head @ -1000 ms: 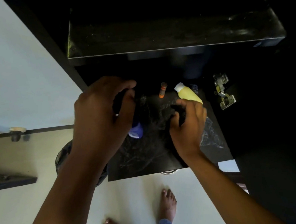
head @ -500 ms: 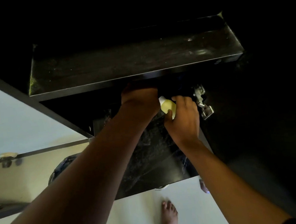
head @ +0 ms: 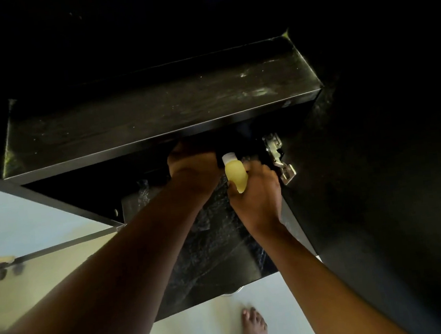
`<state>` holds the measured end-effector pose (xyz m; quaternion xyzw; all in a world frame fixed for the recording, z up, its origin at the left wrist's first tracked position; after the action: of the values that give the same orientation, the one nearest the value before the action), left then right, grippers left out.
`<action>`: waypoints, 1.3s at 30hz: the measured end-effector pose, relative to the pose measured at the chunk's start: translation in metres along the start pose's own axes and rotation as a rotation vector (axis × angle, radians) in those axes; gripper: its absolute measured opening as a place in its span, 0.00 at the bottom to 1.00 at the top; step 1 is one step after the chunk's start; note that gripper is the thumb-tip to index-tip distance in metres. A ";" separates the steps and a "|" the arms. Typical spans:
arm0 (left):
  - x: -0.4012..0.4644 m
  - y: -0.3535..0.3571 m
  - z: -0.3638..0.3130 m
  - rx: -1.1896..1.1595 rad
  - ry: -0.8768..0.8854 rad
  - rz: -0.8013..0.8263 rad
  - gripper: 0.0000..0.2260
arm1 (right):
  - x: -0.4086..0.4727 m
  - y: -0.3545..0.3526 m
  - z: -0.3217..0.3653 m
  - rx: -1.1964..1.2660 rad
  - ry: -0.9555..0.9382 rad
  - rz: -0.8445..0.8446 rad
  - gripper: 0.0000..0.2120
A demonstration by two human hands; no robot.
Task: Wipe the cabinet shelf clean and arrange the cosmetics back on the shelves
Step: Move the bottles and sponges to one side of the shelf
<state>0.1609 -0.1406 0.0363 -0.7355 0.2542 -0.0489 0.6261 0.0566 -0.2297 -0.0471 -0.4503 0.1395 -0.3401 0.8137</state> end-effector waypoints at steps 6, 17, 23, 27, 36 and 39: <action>-0.046 -0.022 -0.013 -0.046 0.136 -0.089 0.05 | -0.009 -0.011 -0.004 0.092 0.017 -0.045 0.12; -0.150 0.002 0.028 -0.248 0.123 -0.156 0.06 | -0.063 -0.031 0.012 0.477 -0.060 0.088 0.13; -0.190 0.023 0.079 -0.309 0.058 -0.185 0.07 | -0.120 -0.011 0.018 0.555 -0.157 0.196 0.14; -0.199 0.030 0.108 -0.250 -0.016 -0.197 0.08 | -0.146 -0.003 0.031 0.614 -0.225 0.212 0.15; -0.199 0.044 0.147 -0.243 -0.110 -0.232 0.10 | -0.167 0.019 0.055 0.590 -0.300 0.224 0.16; -0.197 0.051 0.151 -0.246 -0.110 -0.241 0.10 | -0.170 0.024 0.058 0.564 -0.298 0.226 0.17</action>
<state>0.0338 0.0759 0.0051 -0.8333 0.1337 -0.0517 0.5338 -0.0261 -0.0682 -0.0482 -0.2338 -0.0318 -0.2034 0.9502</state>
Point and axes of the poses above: each hand's wrist, its own x-axis towards the middle knuckle, its own y-axis out of the palm, z = x × y, the point moved 5 cm from there along x, towards the middle knuckle
